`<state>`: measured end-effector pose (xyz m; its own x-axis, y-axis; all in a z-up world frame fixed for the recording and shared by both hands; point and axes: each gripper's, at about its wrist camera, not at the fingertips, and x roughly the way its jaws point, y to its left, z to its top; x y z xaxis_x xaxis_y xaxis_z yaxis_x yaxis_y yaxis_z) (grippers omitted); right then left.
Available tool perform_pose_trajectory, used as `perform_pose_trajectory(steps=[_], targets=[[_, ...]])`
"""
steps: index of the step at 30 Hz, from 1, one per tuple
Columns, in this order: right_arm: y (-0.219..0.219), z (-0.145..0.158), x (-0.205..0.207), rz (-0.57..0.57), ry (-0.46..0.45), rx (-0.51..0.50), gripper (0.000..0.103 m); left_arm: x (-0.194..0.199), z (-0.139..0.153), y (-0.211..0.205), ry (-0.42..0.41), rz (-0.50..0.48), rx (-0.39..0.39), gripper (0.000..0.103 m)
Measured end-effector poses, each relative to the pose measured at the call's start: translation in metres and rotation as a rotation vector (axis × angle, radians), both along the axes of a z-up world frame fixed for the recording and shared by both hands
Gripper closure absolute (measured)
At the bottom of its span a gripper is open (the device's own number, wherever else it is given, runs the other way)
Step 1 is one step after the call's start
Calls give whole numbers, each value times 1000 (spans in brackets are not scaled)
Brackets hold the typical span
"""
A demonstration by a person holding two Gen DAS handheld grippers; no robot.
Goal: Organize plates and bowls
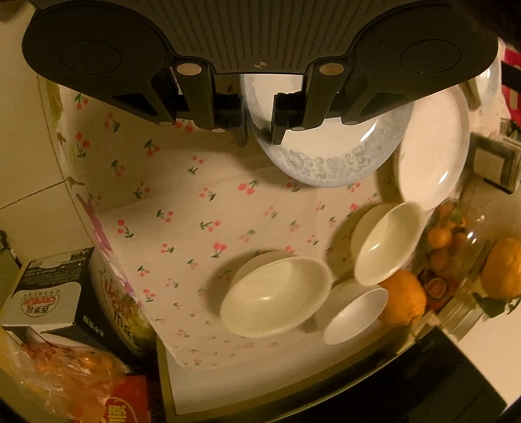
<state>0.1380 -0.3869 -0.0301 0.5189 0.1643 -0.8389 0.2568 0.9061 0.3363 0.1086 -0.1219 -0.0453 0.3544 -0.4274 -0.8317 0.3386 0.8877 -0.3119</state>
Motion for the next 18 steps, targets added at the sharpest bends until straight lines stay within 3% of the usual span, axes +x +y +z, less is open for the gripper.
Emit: perform_pose_trajectory(steps=[10, 13, 15, 18], targets=[[-3, -7, 0, -11, -16, -10, 83, 1, 1, 1, -40, -36, -2, 88], [1, -5, 0, -10, -14, -41, 82, 0, 5, 2, -58, -44, 3, 84], [5, 0, -1, -7, -22, -69, 75, -2, 12, 4, -98, -39, 18, 72], [13, 10, -5, 1, -47, -122, 46, -7, 24, 7, -154, -54, 39, 57]])
